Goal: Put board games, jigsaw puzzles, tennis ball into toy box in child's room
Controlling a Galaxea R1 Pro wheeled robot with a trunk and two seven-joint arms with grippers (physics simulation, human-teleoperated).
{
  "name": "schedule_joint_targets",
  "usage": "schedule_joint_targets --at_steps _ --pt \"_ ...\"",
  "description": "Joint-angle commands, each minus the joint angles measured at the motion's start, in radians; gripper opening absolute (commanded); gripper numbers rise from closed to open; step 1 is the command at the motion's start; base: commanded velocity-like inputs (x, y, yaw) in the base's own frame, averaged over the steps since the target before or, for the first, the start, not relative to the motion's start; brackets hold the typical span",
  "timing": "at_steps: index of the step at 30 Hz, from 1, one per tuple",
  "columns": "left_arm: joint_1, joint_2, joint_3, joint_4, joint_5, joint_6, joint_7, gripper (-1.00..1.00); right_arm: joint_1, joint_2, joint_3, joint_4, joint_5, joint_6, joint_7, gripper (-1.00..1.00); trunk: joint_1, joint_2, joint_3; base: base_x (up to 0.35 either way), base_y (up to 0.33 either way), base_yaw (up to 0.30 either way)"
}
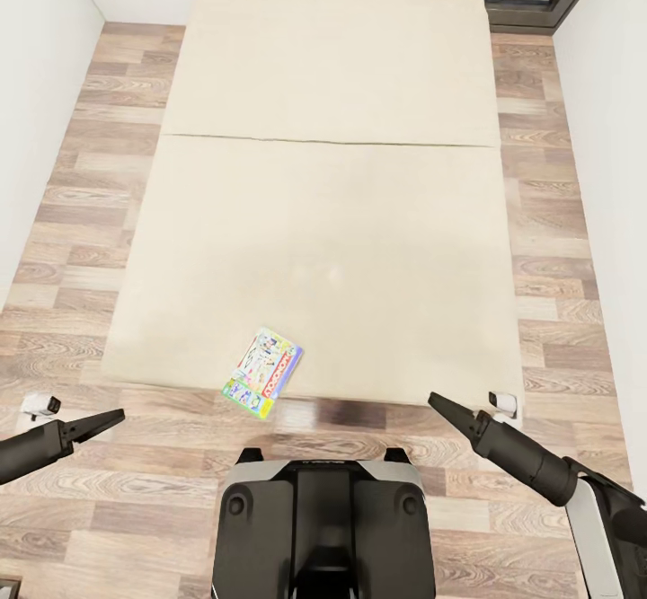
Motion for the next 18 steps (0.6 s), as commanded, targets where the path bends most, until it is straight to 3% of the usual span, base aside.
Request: schedule_joint_targets --at_steps 1,18 --pt "0.0 0.0 0.0 0.0 -0.001 0.011 -0.004 1.0 0.0 0.001 -0.001 0.0 -0.004 0.006 0.001 1.0 0.001 -0.001 0.0 0.0 0.0 0.0" --pt "-0.002 0.0 0.001 -0.005 0.002 0.011 -0.005 1.0 0.0 0.005 -0.001 0.001 -0.005 0.004 0.004 1.0 0.001 -0.001 0.027 0.0 0.009 0.0"
